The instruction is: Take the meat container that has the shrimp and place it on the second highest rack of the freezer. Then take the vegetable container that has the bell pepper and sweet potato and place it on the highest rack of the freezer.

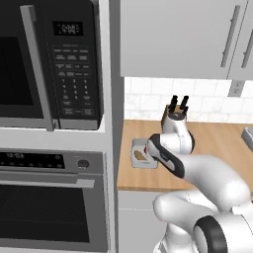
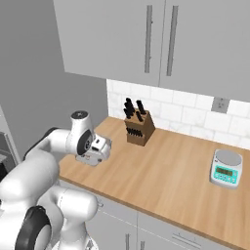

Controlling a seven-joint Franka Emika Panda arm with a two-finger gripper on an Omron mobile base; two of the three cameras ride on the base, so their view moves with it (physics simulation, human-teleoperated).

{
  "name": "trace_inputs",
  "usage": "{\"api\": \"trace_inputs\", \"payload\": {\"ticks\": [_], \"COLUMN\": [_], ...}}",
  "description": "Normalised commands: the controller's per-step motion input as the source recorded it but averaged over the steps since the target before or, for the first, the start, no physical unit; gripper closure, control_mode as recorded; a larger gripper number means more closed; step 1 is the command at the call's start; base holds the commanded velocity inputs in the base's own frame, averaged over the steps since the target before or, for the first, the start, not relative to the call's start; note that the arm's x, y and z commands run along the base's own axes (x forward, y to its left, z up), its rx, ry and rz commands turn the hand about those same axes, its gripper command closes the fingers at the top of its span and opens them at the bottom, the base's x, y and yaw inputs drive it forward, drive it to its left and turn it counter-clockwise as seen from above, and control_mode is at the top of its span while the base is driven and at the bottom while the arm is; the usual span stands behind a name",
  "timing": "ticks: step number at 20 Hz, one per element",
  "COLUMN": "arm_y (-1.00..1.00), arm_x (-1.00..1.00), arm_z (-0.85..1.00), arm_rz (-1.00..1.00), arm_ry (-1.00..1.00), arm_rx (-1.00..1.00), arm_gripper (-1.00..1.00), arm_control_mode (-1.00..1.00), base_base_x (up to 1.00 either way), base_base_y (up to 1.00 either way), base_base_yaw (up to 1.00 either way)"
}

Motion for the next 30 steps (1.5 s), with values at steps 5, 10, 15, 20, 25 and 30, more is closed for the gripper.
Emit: {"api": "trace_inputs", "payload": {"ticks": [5, 10, 15, 20, 25, 30], "arm_y": [0.00, 0.00, 0.02, 0.01, 0.00, 0.00], "arm_x": [0.13, 0.33, 0.31, 0.11, 0.05, 0.00], "arm_z": [-0.08, -0.11, -0.19, -0.34, -0.38, -0.21], "arm_rz": [0.00, 0.00, 0.00, 0.00, 0.00, 0.00], "arm_ry": [0.03, 0.00, 0.00, 0.00, 0.00, 0.00], "arm_rx": [0.00, 0.01, 0.00, 0.00, 0.00, 0.00], "arm_gripper": [-1.00, -1.00, -1.00, -1.00, -1.00, -1.00], "arm_control_mode": [-1.00, -1.00, -1.00, -1.00, -1.00, -1.00], "base_base_x": [0.00, 0.00, 0.00, 0.00, 0.00, 0.00], "base_base_y": [0.00, 0.00, 0.00, 0.00, 0.00, 0.00], "base_base_yaw": [0.00, 0.00, 0.00, 0.00, 0.00, 0.00]}}
